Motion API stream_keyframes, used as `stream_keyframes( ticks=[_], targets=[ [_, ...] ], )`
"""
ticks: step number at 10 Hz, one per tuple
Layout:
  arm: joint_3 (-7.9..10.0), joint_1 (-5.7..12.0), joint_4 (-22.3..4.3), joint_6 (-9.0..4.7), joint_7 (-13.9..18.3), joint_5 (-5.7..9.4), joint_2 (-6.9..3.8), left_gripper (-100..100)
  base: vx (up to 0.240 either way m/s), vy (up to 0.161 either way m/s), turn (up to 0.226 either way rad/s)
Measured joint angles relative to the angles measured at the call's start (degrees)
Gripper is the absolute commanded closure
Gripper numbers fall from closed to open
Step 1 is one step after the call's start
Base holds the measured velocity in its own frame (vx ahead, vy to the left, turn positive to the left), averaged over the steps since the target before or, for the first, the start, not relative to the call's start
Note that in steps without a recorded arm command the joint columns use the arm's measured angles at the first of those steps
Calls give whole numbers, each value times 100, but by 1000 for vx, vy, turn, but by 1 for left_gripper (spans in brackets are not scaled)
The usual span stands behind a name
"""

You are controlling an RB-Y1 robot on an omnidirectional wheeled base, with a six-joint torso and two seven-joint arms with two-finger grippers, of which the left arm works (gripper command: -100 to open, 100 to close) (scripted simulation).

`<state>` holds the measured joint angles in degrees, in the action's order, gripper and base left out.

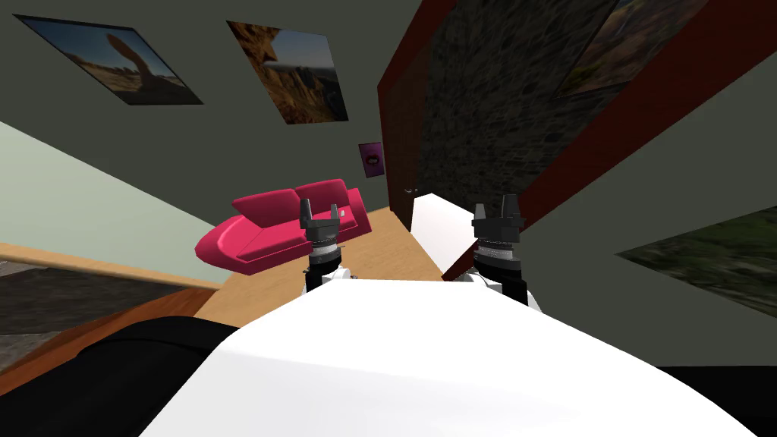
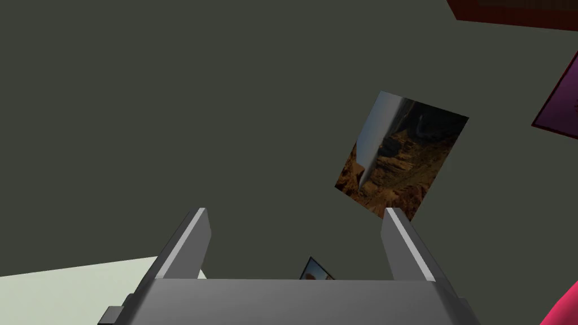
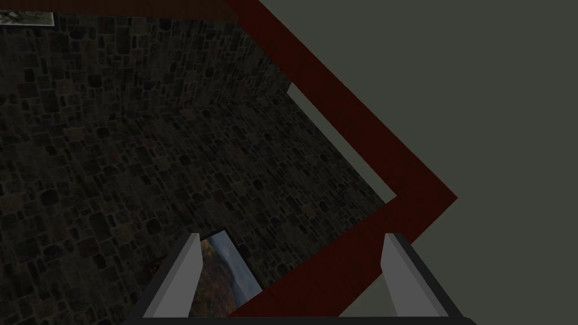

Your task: Push the door open

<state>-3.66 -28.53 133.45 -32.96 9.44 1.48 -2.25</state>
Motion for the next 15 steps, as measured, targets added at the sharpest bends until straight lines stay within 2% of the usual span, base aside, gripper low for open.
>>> stream_keyframes(
  ticks=[3, 5, 8, 15],
  targets=[
    [-56, 108, -251, -22, -2, 9, -67, -100, 126, 3, -71],
    [-102, 159, -463, -90, 1, 15, -112, -100, 112, -12, -53],
    [-167, 333, -769, -99, -17, 13, -145, -100, 116, 2, -72],
    [-372, 696, -1687, -271, -40, 20, -243, -100, 132, 5, -81]
  ],
)
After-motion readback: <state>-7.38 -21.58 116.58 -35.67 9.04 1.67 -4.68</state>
